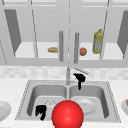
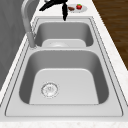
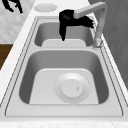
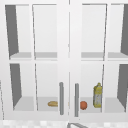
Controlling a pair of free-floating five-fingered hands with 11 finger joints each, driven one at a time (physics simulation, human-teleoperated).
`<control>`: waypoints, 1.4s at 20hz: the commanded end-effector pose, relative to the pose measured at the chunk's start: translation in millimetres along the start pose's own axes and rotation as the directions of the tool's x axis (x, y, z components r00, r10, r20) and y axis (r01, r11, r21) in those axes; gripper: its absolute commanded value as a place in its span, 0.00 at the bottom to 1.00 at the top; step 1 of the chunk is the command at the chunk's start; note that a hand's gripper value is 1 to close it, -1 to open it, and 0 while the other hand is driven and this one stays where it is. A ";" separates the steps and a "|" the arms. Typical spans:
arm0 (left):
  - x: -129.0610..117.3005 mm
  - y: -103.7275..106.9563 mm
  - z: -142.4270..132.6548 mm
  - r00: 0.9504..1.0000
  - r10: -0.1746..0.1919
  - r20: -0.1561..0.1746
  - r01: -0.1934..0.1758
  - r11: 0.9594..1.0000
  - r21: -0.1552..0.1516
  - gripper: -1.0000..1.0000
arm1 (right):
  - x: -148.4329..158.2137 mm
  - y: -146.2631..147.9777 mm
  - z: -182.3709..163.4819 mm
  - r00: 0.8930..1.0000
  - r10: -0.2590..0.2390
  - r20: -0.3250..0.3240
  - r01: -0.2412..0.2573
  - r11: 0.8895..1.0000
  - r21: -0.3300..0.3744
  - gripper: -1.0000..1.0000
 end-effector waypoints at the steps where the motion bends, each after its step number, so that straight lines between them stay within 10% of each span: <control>1: 0.0 0.0 0.0 1.000 0.000 0.000 0.000 1.000 0.000 0.50 | -8.7 1.4 -14.8 1.000 -0.001 -0.011 0.001 1.000 -0.002 0.00; 23: 0.0 0.0 0.0 1.000 0.000 0.000 0.000 1.000 0.000 0.50 | -75.4 60.1 -184.3 1.000 0.011 -0.018 -0.009 0.992 0.124 0.00; 28: 0.0 0.0 0.0 1.000 0.000 0.000 0.000 1.000 0.000 0.50 | -96.1 72.4 -182.7 0.997 -0.052 0.064 0.046 0.994 0.095 0.00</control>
